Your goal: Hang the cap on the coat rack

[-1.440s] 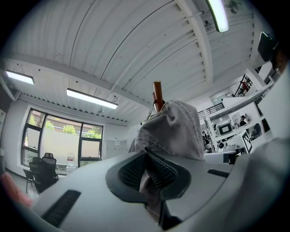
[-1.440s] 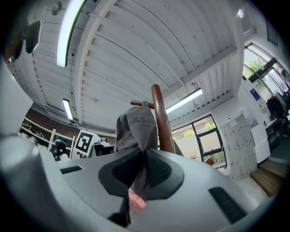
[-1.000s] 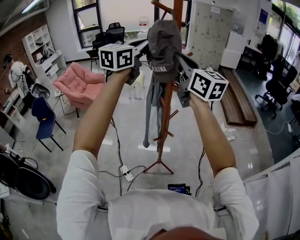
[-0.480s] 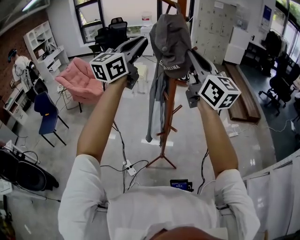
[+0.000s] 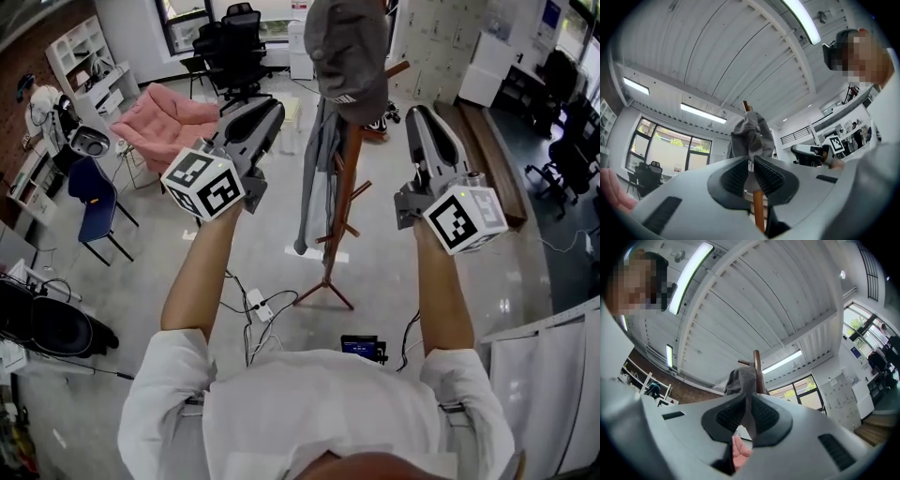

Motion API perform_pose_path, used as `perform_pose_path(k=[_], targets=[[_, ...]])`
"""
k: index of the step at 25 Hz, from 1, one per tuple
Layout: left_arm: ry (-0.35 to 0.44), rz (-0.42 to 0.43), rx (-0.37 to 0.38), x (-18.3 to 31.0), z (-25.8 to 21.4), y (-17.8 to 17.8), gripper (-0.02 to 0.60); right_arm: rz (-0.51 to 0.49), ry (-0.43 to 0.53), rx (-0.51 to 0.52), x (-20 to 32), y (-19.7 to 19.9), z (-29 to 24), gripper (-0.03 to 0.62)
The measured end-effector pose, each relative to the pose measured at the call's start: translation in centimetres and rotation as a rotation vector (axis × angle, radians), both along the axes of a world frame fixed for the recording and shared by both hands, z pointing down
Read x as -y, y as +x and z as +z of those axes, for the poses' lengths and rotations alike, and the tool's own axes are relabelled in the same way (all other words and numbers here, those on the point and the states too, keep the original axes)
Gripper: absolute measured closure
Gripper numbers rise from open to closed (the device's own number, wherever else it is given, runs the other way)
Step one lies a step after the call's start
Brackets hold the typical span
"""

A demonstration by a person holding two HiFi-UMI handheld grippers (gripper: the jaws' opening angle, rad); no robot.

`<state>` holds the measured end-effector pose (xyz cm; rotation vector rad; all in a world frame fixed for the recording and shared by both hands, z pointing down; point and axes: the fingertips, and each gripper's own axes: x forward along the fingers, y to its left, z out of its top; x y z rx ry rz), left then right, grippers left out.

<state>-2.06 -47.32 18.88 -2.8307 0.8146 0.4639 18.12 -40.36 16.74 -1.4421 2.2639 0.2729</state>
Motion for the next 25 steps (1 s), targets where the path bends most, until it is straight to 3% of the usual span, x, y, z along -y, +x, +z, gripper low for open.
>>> perform_pose_path(k=[6, 15, 25], targets=[[-0.039, -0.035, 0.011, -4.3, 5.9, 0.0, 0.537, 0.038, 0.0, -0.054, -2.6, -0.6, 4.7, 0.56], [-0.106, -0.189, 0.07, -7.2, 14.1, -1.6, 0.555, 0.005, -0.182, -0.102, -3.4, -2.3, 18.6, 0.56], [-0.19, -0.357, 0.047, -9.9, 24.8, -5.7, 0.56, 0.034, -0.387, -0.153, -5.7, -1.9, 32.3, 0.565]])
